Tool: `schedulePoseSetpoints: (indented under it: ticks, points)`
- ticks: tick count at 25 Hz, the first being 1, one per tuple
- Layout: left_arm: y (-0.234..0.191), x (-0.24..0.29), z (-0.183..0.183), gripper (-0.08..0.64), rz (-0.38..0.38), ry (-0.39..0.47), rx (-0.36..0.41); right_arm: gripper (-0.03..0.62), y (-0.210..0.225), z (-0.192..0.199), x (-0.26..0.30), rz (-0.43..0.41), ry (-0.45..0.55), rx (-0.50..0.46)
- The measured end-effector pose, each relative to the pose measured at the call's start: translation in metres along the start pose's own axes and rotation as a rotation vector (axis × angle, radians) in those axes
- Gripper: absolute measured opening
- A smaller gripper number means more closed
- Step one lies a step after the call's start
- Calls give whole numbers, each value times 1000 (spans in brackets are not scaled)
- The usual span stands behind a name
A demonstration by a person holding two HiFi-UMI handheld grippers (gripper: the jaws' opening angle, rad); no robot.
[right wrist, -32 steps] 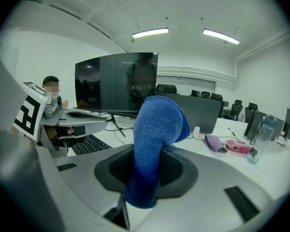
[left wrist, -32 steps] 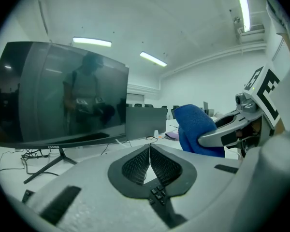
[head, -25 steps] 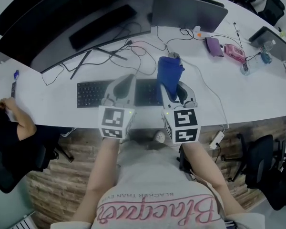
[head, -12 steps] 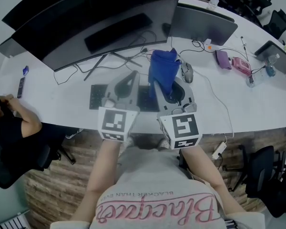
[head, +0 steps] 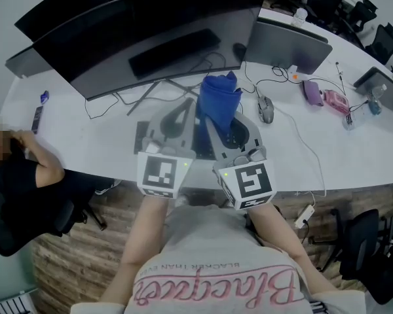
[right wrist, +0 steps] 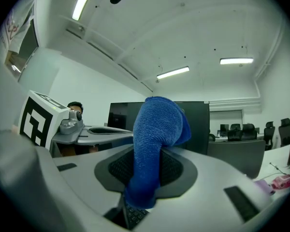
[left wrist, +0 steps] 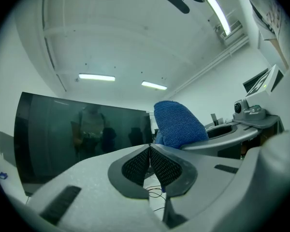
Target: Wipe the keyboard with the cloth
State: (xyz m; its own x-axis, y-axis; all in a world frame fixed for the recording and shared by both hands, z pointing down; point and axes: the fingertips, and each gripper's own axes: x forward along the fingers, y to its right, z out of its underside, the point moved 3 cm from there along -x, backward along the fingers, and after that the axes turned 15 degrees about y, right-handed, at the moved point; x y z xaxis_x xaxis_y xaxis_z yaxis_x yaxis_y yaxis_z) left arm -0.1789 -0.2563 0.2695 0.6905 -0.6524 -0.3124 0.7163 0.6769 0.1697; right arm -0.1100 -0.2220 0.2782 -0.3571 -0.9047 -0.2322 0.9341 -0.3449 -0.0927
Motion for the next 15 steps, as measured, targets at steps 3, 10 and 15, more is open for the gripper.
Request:
schedulePoseSetpoints:
  ticks: [3,10,15]
  points:
    - [-2,-6,-2,6,1,8,1,97,-8,3,3,-4,-15,-22]
    - [-5,-17,-4,6,-9,14,-1,95,-21,5,8,-17,-34,-37]
    - [-9,-22,-5,6,-8,14,3,95,-26,7,10,-7,-41,-44]
